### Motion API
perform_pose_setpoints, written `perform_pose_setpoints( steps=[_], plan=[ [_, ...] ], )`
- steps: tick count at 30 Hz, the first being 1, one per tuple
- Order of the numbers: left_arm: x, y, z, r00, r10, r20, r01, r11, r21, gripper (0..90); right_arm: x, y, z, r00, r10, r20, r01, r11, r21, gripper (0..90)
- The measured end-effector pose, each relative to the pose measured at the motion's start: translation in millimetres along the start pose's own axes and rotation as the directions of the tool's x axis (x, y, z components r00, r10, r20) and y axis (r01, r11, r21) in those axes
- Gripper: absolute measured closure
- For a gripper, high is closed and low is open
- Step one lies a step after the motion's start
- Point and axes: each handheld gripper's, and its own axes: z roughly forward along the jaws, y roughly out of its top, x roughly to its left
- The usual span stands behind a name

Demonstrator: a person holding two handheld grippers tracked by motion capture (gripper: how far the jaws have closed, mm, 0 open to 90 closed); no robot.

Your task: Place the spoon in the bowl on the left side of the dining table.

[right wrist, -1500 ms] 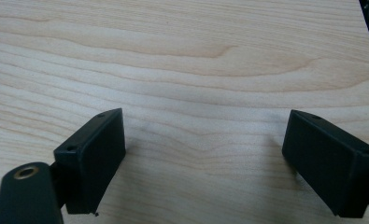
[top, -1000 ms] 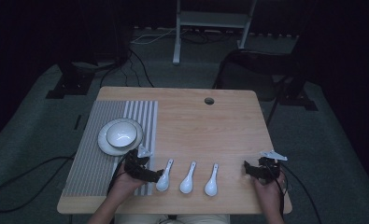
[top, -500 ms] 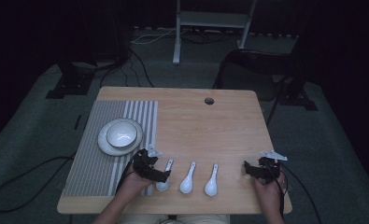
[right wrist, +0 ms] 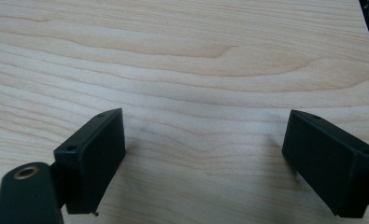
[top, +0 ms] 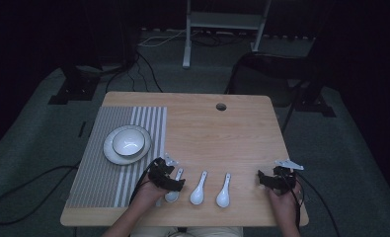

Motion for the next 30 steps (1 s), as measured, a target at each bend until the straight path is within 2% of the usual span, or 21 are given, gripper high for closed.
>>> perform_pose_setpoints(
  steps=[2, 3, 5, 6, 7, 9, 11, 12, 15, 19, 26, 30],
  plan=[
    [-1.1, -0.3, 2.3, 1.0, 0.004, -0.001, -0.004, 1.0, 0.004, 14.5, 0.0, 0.0, 0.0, 1.0, 0.0, 0.0, 0.0, 1.0, 0.0, 12.6],
    [-1.7, -0.6, 3.0, 1.0, 0.004, -0.002, -0.004, 1.0, 0.001, 19.1, 0.0, 0.0, 0.0, 1.0, 0.0, 0.0, 0.0, 1.0, 0.0, 12.6],
    [-2.3, -0.6, 4.9, 1.0, 0.005, -0.003, -0.005, 1.0, 0.007, 20.2, 0.0, 0.0, 0.0, 1.0, 0.0, 0.0, 0.0, 1.0, 0.0, 12.6],
    [-3.3, -0.9, 6.1, 0.9998, 0.017, -0.011, -0.017, 0.9998, 0.005, 20.2, 0.0, 0.0, 0.0, 1.0, 0.0, 0.0, 0.0, 1.0, 0.0, 12.6],
    [-3.3, -0.7, 6.3, 0.9998, 0.016, -0.014, -0.015, 0.9999, 0.003, 26.1, 0.0, 0.0, 0.0, 1.0, 0.0, 0.0, 0.0, 1.0, 0.0, 12.6],
    [-3.5, -0.2, 6.3, 0.9998, 0.017, -0.013, -0.017, 0.9999, 0.001, 26.9, 0.0, 0.0, 0.0, 1.0, 0.0, 0.0, 0.0, 1.0, 0.0, 12.6],
    [-3.0, -0.2, 5.1, 0.9994, 0.031, -0.014, -0.031, 0.9995, 0.002, 34.7, 0.0, 0.0, 0.0, 1.0, 0.0, 0.0, 0.0, 1.0, 0.0, 12.6],
    [-2.5, -0.5, 4.6, 0.9994, 0.034, -0.012, -0.034, 0.9994, 0.0, 35.7, 0.0, 0.0, 0.0, 1.0, 0.0, 0.0, 0.0, 1.0, 0.0, 12.6],
    [-2.2, -0.8, 1.4, 0.9973, 0.072, 0.012, -0.072, 0.9974, 0.003, 56.3, 0.0, 0.0, 0.0, 1.0, 0.0, 0.0, 0.0, 1.0, 0.0, 12.6],
    [-3.3, 0.0, 0.8, 0.9956, 0.088, 0.032, -0.088, 0.9961, 0.005, 72.2, 0.0, 0.0, 0.0, 1.0, 0.0, 0.0, 0.0, 1.0, 0.0, 12.6],
    [-4.0, 0.1, 1.4, 0.9961, 0.085, 0.024, -0.085, 0.9964, -0.003, 75.2, 0.0, 0.0, 0.0, 1.0, 0.0, 0.0, 0.0, 1.0, 0.0, 12.6],
    [-2.4, 0.1, -1.2, 0.9966, 0.076, 0.034, -0.075, 0.9971, -0.015, 75.3, 0.1, 0.1, -0.1, 1.0, 0.001, 0.0, -0.001, 1.0, 0.001, 12.6]
  ],
)
